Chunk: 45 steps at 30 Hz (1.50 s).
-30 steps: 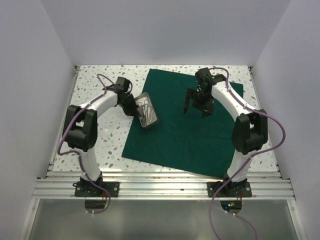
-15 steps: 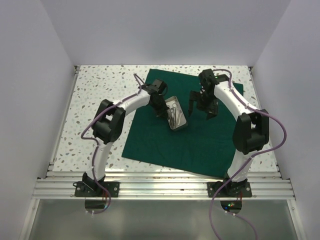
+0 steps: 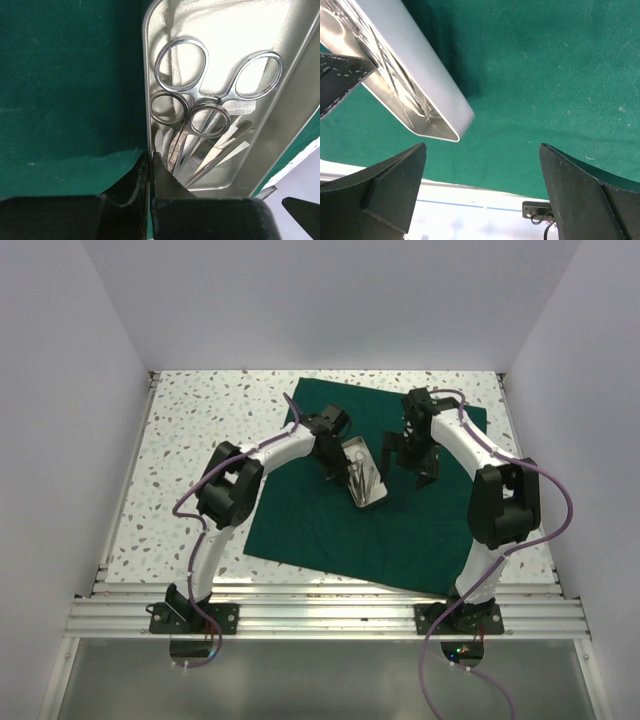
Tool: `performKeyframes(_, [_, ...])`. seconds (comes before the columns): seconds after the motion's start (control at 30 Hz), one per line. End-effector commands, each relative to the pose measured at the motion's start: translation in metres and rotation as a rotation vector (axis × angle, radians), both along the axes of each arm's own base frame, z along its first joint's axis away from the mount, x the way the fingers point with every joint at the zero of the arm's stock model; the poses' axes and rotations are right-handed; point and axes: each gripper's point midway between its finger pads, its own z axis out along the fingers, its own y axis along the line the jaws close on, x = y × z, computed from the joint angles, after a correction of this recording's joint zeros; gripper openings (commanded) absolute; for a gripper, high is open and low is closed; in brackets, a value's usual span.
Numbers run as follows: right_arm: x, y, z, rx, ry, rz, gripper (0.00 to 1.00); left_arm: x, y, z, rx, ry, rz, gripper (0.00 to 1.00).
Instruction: Prepare the surgical pack
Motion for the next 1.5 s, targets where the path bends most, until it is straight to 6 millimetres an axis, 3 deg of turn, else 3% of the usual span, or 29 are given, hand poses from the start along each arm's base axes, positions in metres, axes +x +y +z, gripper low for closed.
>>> performKeyframes(0.0, [0.004, 0.003, 0.016, 0.054, -0.063, 0.003, 0.99, 0.001, -0.010, 0.013, -0.037, 0.002, 0.008, 0.00])
performKeyframes(0.13, [0.007, 0.002, 0.015, 0.058, -0.067, 0.001, 0.99, -0.006, -0.019, 0.020, -0.124, -0.002, -0.028, 0.16])
performKeyframes(0.27, [0.009, 0.001, 0.013, 0.059, -0.069, -0.002, 0.99, -0.002, -0.027, 0.036, -0.198, -0.074, -0.065, 0.38])
performKeyframes(0.43, [0.010, -0.004, 0.011, 0.041, -0.073, -0.038, 0.99, 0.003, -0.027, 0.061, -0.240, -0.156, -0.110, 0.44])
performKeyframes(0.53, [0.010, -0.011, 0.010, 0.069, -0.070, -0.106, 0.99, 0.025, -0.009, 0.096, -0.262, -0.327, -0.165, 0.44])
performKeyframes(0.6, [0.010, -0.012, 0.008, 0.092, -0.058, -0.141, 0.99, 0.039, 0.018, 0.105, -0.233, -0.408, -0.194, 0.45])
performKeyframes(0.63, [0.011, -0.016, 0.007, 0.095, -0.051, -0.159, 0.99, 0.047, 0.028, 0.107, -0.211, -0.444, -0.200, 0.59])
performKeyframes(0.67, [0.012, -0.016, 0.006, 0.099, -0.046, -0.166, 0.99, 0.055, 0.038, 0.109, -0.179, -0.480, -0.205, 0.89])
performKeyframes(0.7, [0.013, -0.018, 0.004, 0.094, -0.042, -0.175, 0.99, 0.067, 0.053, 0.111, -0.125, -0.540, -0.241, 1.00])
performKeyframes(0.8, [0.021, -0.021, -0.003, 0.072, -0.044, -0.199, 0.99, 0.098, 0.081, 0.100, -0.025, -0.589, -0.282, 0.99])
performKeyframes(0.87, [0.029, -0.026, -0.009, 0.042, -0.048, -0.225, 0.99, 0.117, 0.086, 0.085, -0.002, -0.594, -0.342, 1.00])
performKeyframes(0.93, [0.038, -0.029, -0.012, 0.016, -0.061, -0.256, 0.97, 0.118, 0.090, 0.065, 0.037, -0.528, -0.397, 1.00])
performKeyframes(0.97, [0.040, -0.032, -0.017, 0.001, -0.048, -0.269, 0.93, 0.133, 0.089, 0.054, 0.075, -0.538, -0.430, 1.00])
performKeyframes(1.03, [0.047, -0.032, -0.020, -0.007, -0.057, -0.287, 0.77, 0.138, 0.092, 0.043, 0.108, -0.530, -0.462, 1.00])
performKeyframes(1.07, [0.050, -0.033, -0.023, -0.011, -0.058, -0.294, 0.54, 0.142, 0.098, 0.033, 0.150, -0.533, -0.475, 1.00])
performKeyframes(1.1, [0.053, -0.032, -0.030, -0.013, -0.055, -0.302, 0.44, 0.144, 0.100, 0.029, 0.163, -0.537, -0.479, 1.00])
performKeyframes(1.17, [0.054, -0.033, -0.042, -0.031, -0.031, -0.314, 0.25, 0.146, 0.103, 0.015, 0.167, -0.532, -0.501, 0.88])
performKeyframes(1.2, [0.054, -0.035, -0.047, -0.043, -0.025, -0.312, 0.22, 0.146, 0.103, 0.011, 0.171, -0.528, -0.507, 0.72])
performKeyframes(1.27, [0.056, -0.034, -0.053, -0.046, -0.017, -0.309, 0.16, 0.142, 0.107, -0.002, 0.179, -0.496, -0.504, 0.56])
performKeyframes(1.3, [0.057, -0.033, -0.062, -0.044, -0.001, -0.288, 0.12, 0.141, 0.113, -0.007, 0.177, -0.475, -0.491, 0.41])
performKeyframes(1.4, [0.064, -0.025, -0.073, -0.032, 0.010, -0.220, 0.11, 0.129, 0.126, -0.015, 0.155, -0.438, -0.458, 0.29])
performKeyframes(1.47, [0.066, -0.019, -0.081, -0.035, 0.026, -0.194, 0.12, 0.116, 0.143, -0.021, 0.156, -0.395, -0.417, 0.28])
